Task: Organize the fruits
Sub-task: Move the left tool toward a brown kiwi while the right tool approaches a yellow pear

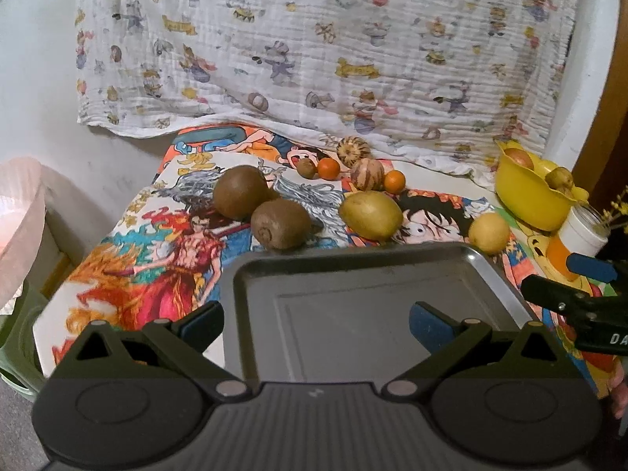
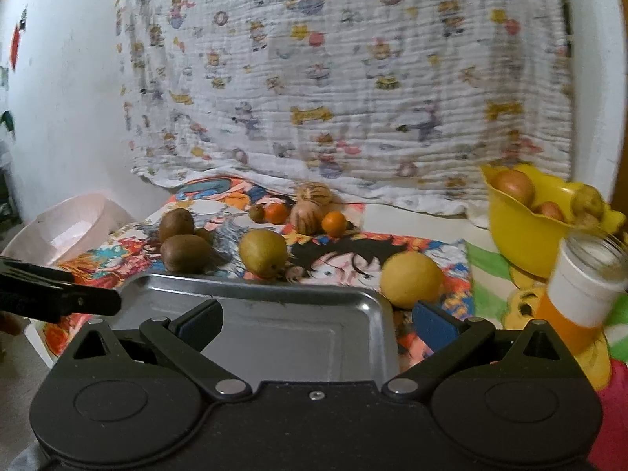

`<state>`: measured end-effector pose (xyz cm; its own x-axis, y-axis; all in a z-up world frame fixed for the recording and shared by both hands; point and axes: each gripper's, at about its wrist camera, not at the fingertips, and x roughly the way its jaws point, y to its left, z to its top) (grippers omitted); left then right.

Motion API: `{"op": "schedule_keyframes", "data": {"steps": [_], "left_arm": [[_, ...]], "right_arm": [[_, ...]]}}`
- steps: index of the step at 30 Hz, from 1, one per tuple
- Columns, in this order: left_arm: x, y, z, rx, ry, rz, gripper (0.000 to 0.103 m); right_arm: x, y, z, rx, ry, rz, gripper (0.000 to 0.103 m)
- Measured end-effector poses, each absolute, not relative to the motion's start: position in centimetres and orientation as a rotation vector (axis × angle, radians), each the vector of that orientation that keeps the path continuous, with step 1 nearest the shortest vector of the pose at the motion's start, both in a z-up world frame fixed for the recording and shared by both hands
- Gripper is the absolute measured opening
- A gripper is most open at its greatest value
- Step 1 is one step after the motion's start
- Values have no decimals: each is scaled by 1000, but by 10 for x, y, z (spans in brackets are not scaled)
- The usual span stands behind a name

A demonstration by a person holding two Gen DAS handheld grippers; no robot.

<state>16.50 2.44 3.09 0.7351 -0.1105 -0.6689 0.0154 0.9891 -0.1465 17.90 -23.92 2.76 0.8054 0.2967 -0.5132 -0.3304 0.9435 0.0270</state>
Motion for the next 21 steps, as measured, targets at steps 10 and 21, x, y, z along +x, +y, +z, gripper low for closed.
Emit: {"op": "schedule_keyframes", "data": {"steps": [10, 21], "left_arm": [[226, 51, 30, -214, 794, -53, 103], [267, 69, 11, -303, 846, -44, 102]], "right_arm": [[241, -203, 43, -233, 615, 506, 102], [298, -169, 34, -337, 655, 574, 102]]}}
